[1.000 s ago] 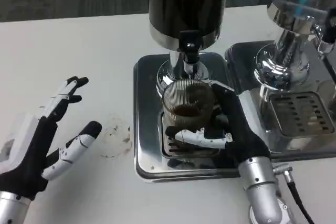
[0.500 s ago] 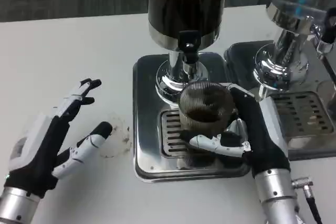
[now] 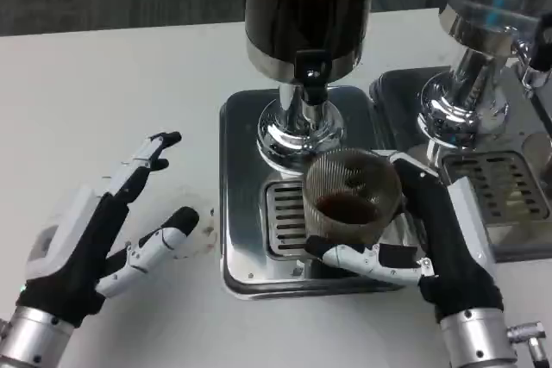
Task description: Grasp the cup under the faucet to collect the drink, then remove the cup.
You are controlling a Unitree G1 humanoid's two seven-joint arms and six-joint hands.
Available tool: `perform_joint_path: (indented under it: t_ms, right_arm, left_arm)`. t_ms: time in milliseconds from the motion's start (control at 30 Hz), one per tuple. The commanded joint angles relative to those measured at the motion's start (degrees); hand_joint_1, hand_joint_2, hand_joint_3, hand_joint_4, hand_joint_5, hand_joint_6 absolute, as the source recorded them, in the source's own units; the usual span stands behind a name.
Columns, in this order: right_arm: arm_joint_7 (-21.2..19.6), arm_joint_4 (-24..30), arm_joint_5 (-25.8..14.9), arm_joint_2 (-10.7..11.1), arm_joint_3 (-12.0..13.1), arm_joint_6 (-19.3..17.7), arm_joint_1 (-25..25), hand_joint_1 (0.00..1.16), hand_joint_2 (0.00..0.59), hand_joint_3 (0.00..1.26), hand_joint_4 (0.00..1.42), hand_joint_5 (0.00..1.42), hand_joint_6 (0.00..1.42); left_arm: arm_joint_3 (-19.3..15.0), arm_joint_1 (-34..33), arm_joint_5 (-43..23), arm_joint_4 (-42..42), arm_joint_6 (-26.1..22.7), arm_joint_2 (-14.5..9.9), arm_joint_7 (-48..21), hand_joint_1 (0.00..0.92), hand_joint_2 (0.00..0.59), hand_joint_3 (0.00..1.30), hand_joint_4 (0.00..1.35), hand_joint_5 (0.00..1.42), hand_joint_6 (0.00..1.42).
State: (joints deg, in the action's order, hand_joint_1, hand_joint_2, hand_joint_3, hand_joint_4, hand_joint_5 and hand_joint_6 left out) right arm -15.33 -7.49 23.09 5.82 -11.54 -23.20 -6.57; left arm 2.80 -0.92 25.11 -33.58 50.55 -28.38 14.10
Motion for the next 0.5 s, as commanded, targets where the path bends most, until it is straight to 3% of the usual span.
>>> perform_joint_path:
  t_ms: [33, 267, 333, 500]
  right_arm:
    - [3.4, 7.6, -1.7, 1.0, 0.5, 0.1, -2.0, 1.01, 0.074, 0.71, 0.80, 0.79, 0.88]
    - [10.0, 15.4, -4.6, 3.2, 1.4, 2.3, -5.6, 1.01, 0.074, 0.71, 0.81, 0.80, 0.88]
    - [11.0, 16.5, -5.1, 3.4, 1.7, 2.5, -6.4, 1.01, 0.074, 0.72, 0.81, 0.80, 0.88]
    - [12.5, 18.7, -4.4, 4.1, 1.4, 1.8, -8.2, 1.01, 0.074, 0.72, 0.81, 0.80, 0.90]
  left_arm:
    - [-0.9, 4.2, 2.1, 7.2, -2.5, -1.6, -0.6, 0.000, 0.196, 0.07, 0.00, 0.14, 0.07]
    - [-1.6, 10.3, 7.1, 17.2, -7.1, -2.9, -0.2, 0.000, 0.181, 0.03, 0.00, 0.08, 0.03]
    - [-2.2, 12.7, 8.1, 19.8, -8.2, -3.3, -0.3, 0.000, 0.175, 0.01, 0.00, 0.01, 0.00]
    - [-2.6, 16.3, 8.1, 22.6, -9.1, -4.7, -1.6, 0.000, 0.177, 0.00, 0.00, 0.00, 0.00]
